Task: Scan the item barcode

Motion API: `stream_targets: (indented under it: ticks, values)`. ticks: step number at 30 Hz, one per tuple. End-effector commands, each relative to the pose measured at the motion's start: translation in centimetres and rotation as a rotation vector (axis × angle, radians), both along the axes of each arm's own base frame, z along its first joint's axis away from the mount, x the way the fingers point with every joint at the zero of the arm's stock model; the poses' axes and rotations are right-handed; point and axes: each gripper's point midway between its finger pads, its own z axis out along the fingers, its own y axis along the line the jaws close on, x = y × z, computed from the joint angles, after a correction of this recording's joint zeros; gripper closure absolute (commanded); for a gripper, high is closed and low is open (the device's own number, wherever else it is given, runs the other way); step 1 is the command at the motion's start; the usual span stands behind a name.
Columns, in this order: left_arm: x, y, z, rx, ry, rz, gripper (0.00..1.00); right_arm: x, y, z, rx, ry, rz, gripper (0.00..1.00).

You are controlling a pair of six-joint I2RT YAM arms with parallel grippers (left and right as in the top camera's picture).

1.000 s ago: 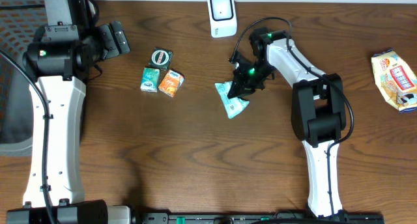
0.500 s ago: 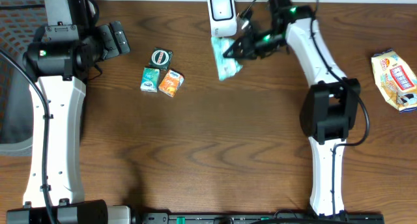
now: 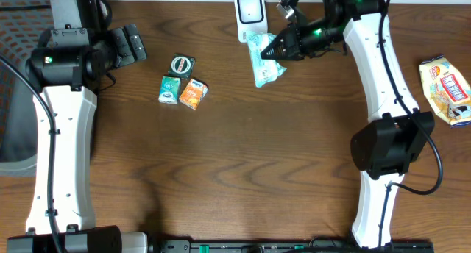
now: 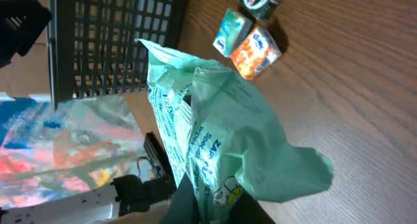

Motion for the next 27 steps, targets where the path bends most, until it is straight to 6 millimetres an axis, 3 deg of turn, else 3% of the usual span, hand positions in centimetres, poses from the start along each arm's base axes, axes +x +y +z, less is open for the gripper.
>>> stream_targets:
  ticks: [1,11,16,24,27]
  values:
    - [0.0,0.2,-0.4,0.003,0.012,0.014,0.02,0.0,0.7,0.5,0.006,0.032,-0.033,0.99]
    - [0.0,0.2,-0.4,0.003,0.012,0.014,0.03,1.8,0.7,0.6,-0.002,0.012,-0.094,0.99]
    - [0.0,0.2,-0.4,0.003,0.012,0.014,0.03,2.6,0.0,-0.9,-0.11,0.031,-0.176,0.99]
    - [0.0,0.2,-0.4,0.004,0.012,0.014,0.02,3.0,0.5,-1.5,-0.162,-0.012,-0.18,0.99]
    - [0.0,0.2,-0.4,0.003,0.012,0.014,0.02,3.8,-0.2,-2.8,-0.285,-0.067,-0.218,0.99]
